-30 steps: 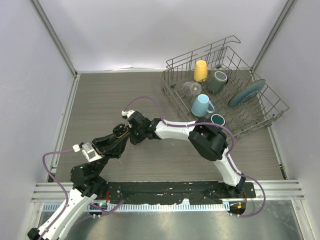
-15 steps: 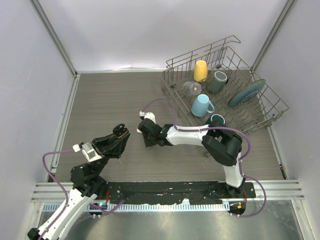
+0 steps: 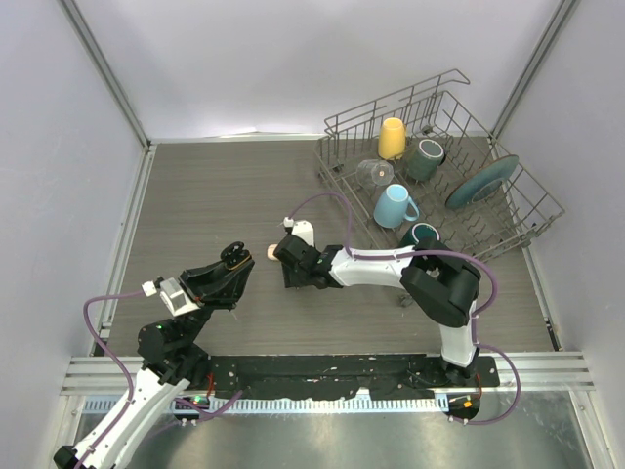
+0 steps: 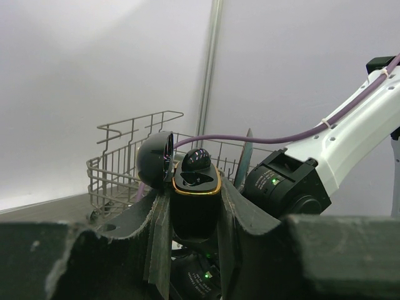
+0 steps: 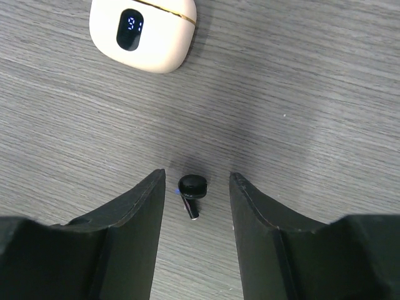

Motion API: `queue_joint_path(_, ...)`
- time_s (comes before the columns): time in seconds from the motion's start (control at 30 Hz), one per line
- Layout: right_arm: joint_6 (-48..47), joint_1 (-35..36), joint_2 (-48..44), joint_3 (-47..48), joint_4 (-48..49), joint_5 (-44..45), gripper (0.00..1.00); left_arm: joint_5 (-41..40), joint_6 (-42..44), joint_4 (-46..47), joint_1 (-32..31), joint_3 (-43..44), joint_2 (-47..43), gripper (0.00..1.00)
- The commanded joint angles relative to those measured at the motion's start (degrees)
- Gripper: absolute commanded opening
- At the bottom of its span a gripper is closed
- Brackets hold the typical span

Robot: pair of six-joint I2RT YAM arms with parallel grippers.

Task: Insert the wireless bluetooth earbuds into the charging case
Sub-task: Pick up the earbud from the center of the board.

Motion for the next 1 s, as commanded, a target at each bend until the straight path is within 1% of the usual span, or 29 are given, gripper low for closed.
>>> queue_joint_path(0.0,-2.76,-0.09,0.06,0.33,-3.14,-0.30,0.50,-0.89,0.25,1.25,0.12,-2.07,-2.95,0.00)
queue_joint_path(0.1,-4.52,-0.09,0.68,0.86,-2.79,-2.24,0.43,-0.80,0.25,1.08,0.12,-2.15,-3.04,0.00)
queue_joint_path(0.37,-6.20,-0.09,1.65,1.74,-3.75,-3.03,0.36,-0.72,0.25,0.90,0.12,-2.15,-2.95,0.00)
queue_joint_path(0.6,-4.27,-0.09,1.30,2.00,-4.98,-3.12,0.40,-0.80,0.16,0.81,0.12,-2.15,-3.04,0.00)
queue_joint_path(0.77,-3.82,0.00,0.95,1.91,-6.04,-2.51,0.40,-0.80,0.16,0.81,0.12,-2.15,-2.95,0.00)
queue_joint_path(0.97,-4.09,0.09,1.29,2.44,-6.48,-2.94,0.36,-0.80,0.16,0.81,0.12,-2.15,-3.04,0.00)
